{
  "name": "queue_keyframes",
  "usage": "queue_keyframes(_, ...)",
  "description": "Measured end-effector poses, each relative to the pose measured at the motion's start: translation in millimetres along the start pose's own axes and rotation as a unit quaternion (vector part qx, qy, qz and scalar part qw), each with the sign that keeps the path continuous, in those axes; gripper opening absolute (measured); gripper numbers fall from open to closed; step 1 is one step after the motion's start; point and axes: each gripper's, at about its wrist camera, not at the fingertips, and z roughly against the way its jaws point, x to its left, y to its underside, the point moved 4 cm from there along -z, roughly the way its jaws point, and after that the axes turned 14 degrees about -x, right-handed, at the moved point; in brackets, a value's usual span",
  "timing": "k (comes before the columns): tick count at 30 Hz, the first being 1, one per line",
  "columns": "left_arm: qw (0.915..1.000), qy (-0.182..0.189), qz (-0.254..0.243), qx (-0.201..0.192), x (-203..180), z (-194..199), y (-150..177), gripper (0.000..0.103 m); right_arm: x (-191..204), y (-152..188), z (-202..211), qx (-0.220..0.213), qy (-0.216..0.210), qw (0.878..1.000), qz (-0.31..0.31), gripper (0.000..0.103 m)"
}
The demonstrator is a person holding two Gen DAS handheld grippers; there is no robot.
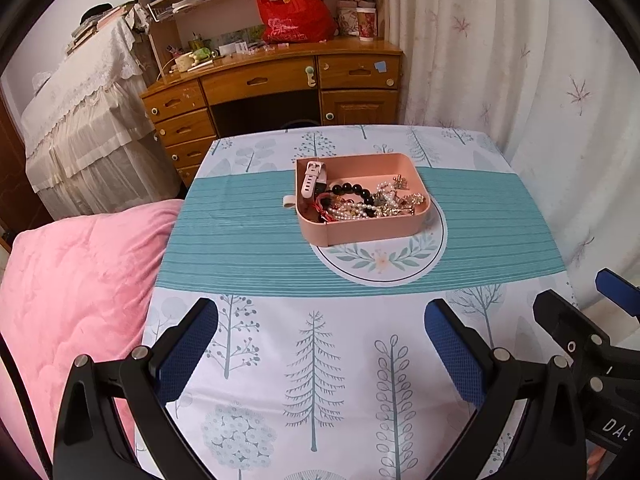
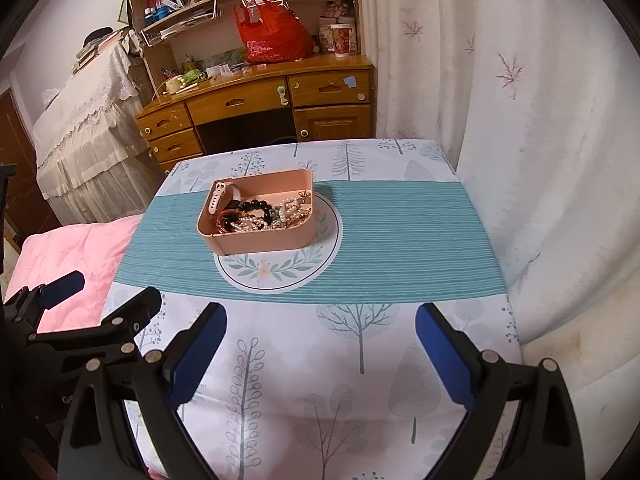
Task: Organize jewelry
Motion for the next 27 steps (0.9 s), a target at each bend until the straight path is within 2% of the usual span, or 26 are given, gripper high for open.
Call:
queue_keyframes(6,0.9999,0.005,0.007,0.007,0,0,0,0.102,0,0,0,0.001,0.003,1.0,0.002,0.096)
queue_keyframes(27,0.9999,0.007,0.004,-0.007,-2,8,-9,0.102,-1,-10,12,-0.015,0.01,1.0,0.0,0.096)
